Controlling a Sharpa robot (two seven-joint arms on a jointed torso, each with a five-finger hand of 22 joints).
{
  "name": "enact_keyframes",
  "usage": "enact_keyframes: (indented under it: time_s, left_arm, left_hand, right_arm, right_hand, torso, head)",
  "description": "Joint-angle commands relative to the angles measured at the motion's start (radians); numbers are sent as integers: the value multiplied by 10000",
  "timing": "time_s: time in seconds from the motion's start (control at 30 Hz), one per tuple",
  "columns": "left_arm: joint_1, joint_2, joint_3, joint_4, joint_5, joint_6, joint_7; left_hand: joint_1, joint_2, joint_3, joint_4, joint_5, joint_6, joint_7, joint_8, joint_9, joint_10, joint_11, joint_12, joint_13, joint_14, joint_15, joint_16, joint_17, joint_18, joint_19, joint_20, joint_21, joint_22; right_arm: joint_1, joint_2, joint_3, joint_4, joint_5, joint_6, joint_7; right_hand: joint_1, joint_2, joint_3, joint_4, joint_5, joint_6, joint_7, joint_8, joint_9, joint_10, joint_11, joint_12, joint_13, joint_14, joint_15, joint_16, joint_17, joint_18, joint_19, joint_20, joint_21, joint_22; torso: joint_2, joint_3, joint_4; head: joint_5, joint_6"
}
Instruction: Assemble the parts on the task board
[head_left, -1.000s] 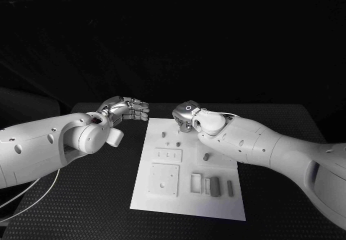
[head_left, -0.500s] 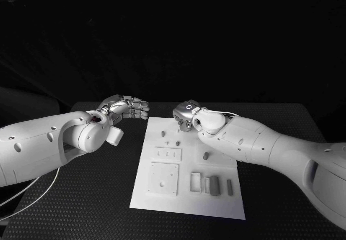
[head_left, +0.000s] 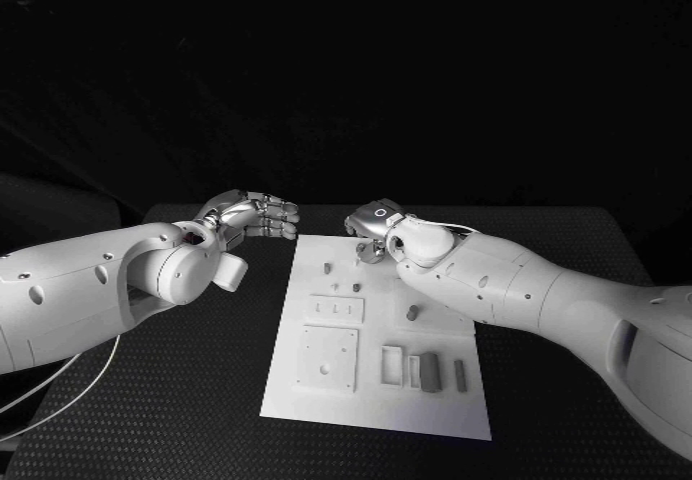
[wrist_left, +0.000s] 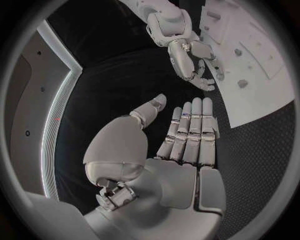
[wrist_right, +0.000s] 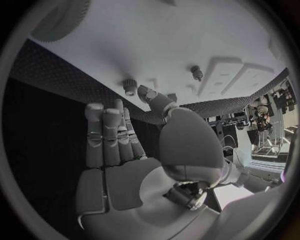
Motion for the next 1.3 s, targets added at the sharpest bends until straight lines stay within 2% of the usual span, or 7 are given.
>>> enact_keyframes:
  time_s: [0.03,0.3,0.43,0.7,0.9,1.07,1.3]
  left_arm:
    - [26,2,10,34,34,150,25]
    - [32,-50,10,47,34,137,39]
    - [57,-194,10,55,34,100,61]
    - [82,-247,4,-168,34,144,65]
    - [74,-204,-41,-469,34,194,70]
    - [71,-181,-48,-656,34,228,65]
    - [63,-158,-50,-754,34,326,54]
  left_hand:
    - [-114,2,-76,9,34,-20,177,-39,-10,58,0,-42,-14,84,-11,-41,11,162,94,9,-38,-11]
    - [-108,2,-74,6,34,-19,174,-41,-10,62,0,-46,-16,88,-12,-42,13,163,97,8,-41,-10]
    - [-105,3,-73,5,34,-17,172,-41,-9,64,0,-48,-16,89,-12,-43,13,163,98,7,-42,-10]
    - [-104,2,-75,8,33,16,149,-28,-1,103,-12,-41,-12,93,-12,-48,17,161,102,8,-50,-10]
    - [-105,4,-76,10,34,21,149,-27,0,108,-13,-43,-12,94,-12,-49,18,161,104,8,-51,-9]
    - [-106,9,-76,12,34,23,151,-27,1,111,-14,-44,-13,95,-12,-50,19,161,105,8,-53,-9]
    - [-107,17,-75,15,34,25,154,-28,1,113,-15,-47,-13,95,-12,-52,20,161,107,8,-54,-9]
  right_arm:
    - [2,-11,-2,-3,126,-109,49]
    - [6,-315,-1,341,263,-514,9]
    - [88,-856,67,1151,595,-469,-55]
    - [225,-2181,650,3025,1104,-240,-201]
    - [321,-3356,840,4138,1456,236,-259]
    - [342,-3786,840,4235,1669,814,-235]
    - [240,-3694,796,3668,1405,1400,51]
  right_hand:
    - [-14,-77,16,70,5,-66,5,-35,-13,-57,-16,-22,-12,-37,38,59,2,1064,-77,-3,-15,205]
    - [1,-51,13,139,2,-24,24,14,-6,-44,-19,2,-34,-43,36,115,-1,1064,-72,-4,11,209]
    - [45,-61,4,164,1,41,46,72,6,-23,-29,12,-52,-13,26,169,-12,1064,-38,-25,49,210]
    - [-36,-142,-52,279,-2,20,-18,93,-5,-25,-17,8,-87,-16,38,191,-56,1064,-47,-20,72,208]
    - [-379,-302,-286,565,-24,-39,-11,107,-26,-19,-16,9,-134,-23,39,228,-113,1064,-49,-20,99,201]
    - [-628,-389,-580,694,-26,-93,-46,120,-36,-9,-11,14,-164,-56,42,258,-148,1064,-79,-37,99,194]
    - [-769,-465,-742,776,-15,-147,-86,127,-47,0,-14,16,-190,-115,40,268,-182,1064,-132,-41,74,186]
  torso:
    - [5,-3,-8]
    - [0,5,-12]
    - [-12,28,-57]
    - [-63,129,-260]
    - [-175,226,-463]
    - [-262,306,-644]
    - [-322,383,-748]
  head:
    - [-3,-1]
    - [1,0]
    - [26,85]
    - [134,178]
    - [234,210]
    - [268,217]
    - [269,192]
